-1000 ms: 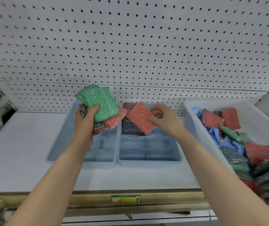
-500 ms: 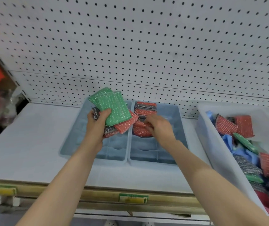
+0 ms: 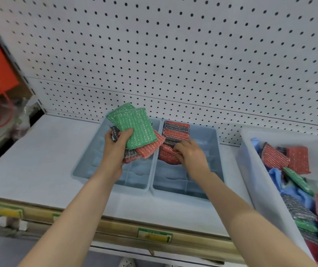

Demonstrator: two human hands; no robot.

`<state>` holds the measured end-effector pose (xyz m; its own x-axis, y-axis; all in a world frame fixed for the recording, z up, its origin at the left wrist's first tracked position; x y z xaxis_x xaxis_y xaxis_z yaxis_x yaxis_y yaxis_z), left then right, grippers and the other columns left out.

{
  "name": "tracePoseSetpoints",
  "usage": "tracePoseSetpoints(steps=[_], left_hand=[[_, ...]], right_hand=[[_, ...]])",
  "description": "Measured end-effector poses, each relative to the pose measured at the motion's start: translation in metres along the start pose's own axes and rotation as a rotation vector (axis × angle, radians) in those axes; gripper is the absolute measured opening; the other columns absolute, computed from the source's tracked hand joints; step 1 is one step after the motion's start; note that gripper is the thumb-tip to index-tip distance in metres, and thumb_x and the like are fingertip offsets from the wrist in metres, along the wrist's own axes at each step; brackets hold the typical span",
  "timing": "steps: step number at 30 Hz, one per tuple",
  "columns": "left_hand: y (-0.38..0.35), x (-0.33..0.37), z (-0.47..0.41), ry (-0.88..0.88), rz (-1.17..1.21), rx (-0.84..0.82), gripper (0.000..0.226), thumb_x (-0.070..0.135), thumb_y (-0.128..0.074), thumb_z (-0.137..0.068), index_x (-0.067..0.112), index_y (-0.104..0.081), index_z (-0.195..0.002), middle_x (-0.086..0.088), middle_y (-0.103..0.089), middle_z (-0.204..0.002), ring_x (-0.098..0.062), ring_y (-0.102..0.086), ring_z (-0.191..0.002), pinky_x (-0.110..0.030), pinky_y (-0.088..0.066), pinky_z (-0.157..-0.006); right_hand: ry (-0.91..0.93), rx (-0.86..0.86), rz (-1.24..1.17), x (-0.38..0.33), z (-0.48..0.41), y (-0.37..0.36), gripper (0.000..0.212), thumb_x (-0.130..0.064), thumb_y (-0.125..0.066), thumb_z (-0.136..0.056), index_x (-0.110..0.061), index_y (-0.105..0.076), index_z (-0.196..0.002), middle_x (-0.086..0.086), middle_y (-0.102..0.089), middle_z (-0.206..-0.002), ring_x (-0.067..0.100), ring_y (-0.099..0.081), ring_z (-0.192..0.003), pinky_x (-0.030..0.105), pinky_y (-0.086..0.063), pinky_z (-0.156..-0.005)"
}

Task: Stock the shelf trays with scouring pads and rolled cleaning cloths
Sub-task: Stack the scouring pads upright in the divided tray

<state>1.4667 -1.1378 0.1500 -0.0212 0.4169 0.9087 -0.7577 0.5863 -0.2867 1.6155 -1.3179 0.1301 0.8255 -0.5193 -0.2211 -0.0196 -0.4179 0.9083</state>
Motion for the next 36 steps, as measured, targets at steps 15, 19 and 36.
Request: tracePoseSetpoints(steps=[15,19,36], left_hand=[[-0.032,0.001,0.020,-0.066,-0.128,-0.166,0.064,0.056,-0.075,-0.072,0.040,-0.045,-0.126,0.009,-0.066,-0.118,-0.014,-0.069,-0.103,-0.043,-0.059,-0.080],[-0.027,-0.001,0.019,-0.061,-0.136,-0.134,0.045,0.039,-0.068,-0.088,0.033,-0.045,-0.127,0.006,-0.065,-0.118,-0.016,-0.067,-0.103,-0.038,-0.058,-0.075],[0.004,0.000,0.016,-0.057,-0.065,0.059,0.054,0.042,-0.065,-0.088,0.027,-0.039,-0.133,0.009,-0.060,-0.118,-0.018,-0.065,-0.105,-0.047,-0.057,-0.081]], right_hand=[[-0.398,-0.146,-1.077,-0.040,-0.031,0.049,0.036,-0.019,-0.076,-0.083,-0.007,-0.055,-0.109,0.006,-0.069,-0.105,0.013,-0.067,-0.090,0.028,-0.055,-0.081],[-0.396,-0.242,-1.271,-0.038,-0.021,0.052,0.030,-0.008,-0.064,-0.092,-0.007,-0.051,-0.120,0.010,-0.071,-0.108,0.020,-0.069,-0.097,0.031,-0.056,-0.086],[0.033,0.030,-0.019,-0.013,-0.002,0.025,0.028,0.003,-0.085,-0.061,-0.012,-0.072,-0.081,0.003,-0.069,-0.072,0.031,-0.061,-0.074,0.035,-0.053,-0.051]])
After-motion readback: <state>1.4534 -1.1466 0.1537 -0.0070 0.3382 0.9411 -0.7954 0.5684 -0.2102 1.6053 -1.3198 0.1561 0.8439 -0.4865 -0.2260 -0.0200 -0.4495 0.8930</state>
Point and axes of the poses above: each hand's wrist, its own z-axis away from the middle knuckle, its own y-axis out of the back of the hand, x = y × z, the point moved 6 cm from there along -z, towards the middle knuckle
